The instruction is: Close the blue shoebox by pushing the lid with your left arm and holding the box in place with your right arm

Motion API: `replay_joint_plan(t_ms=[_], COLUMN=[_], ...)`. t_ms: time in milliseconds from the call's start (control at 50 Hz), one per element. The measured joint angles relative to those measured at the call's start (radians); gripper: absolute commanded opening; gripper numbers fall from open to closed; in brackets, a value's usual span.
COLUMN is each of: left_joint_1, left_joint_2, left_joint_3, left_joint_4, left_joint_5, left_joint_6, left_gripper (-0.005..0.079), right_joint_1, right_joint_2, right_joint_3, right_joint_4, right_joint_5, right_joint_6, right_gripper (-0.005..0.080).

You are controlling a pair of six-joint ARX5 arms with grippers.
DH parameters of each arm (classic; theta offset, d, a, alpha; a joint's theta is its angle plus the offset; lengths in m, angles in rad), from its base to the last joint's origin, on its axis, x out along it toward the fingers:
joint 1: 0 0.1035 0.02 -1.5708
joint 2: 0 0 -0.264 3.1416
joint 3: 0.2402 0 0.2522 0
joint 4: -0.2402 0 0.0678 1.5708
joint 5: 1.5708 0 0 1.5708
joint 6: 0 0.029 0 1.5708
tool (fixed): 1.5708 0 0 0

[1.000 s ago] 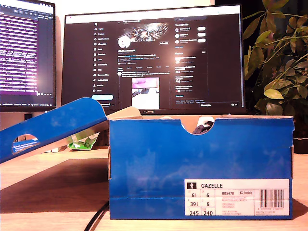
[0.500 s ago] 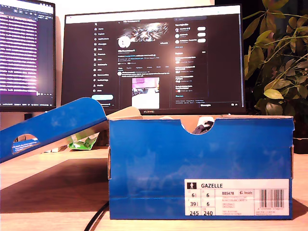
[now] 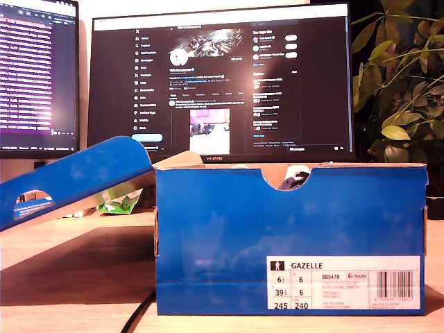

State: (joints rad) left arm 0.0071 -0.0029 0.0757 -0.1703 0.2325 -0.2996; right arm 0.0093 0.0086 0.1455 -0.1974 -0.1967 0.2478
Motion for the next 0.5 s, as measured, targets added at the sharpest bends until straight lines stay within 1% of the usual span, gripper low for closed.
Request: replay_joint_plan(t_ms=[140, 240, 360, 500], left_joint_1=[0.0, 0.0, 0.0, 0.0], left_joint_2=[0.009, 0.06, 0.174, 0.341], left_joint_3=[0.113, 0.176, 0.207, 0.236], left_joint_4=[-0.047, -0.092, -0.137, -0.155], left_joint_5=[0.021, 0.053, 0.079, 0.084], left_joint_6=[-0.032, -0.034, -0.04, -0.041], left_gripper=[-0.0019, -0.0019, -0.0019, -0.0019], right_joint_1=[0.0, 0.0, 0.0, 0.0], right_joint_2=[0.007, 0.053, 0.166, 0.33], right_joint_3=[0.126, 0.204, 0.259, 0.272], right_joint_4=[-0.061, -0.12, -0.164, -0.165], right_joint_5=[-0.005, -0.034, -0.078, -0.119], right_joint_6=[0.015, 0.015, 0.014, 0.011], right_gripper=[-0.0012, -0.0012, -0.0012, -0.0012])
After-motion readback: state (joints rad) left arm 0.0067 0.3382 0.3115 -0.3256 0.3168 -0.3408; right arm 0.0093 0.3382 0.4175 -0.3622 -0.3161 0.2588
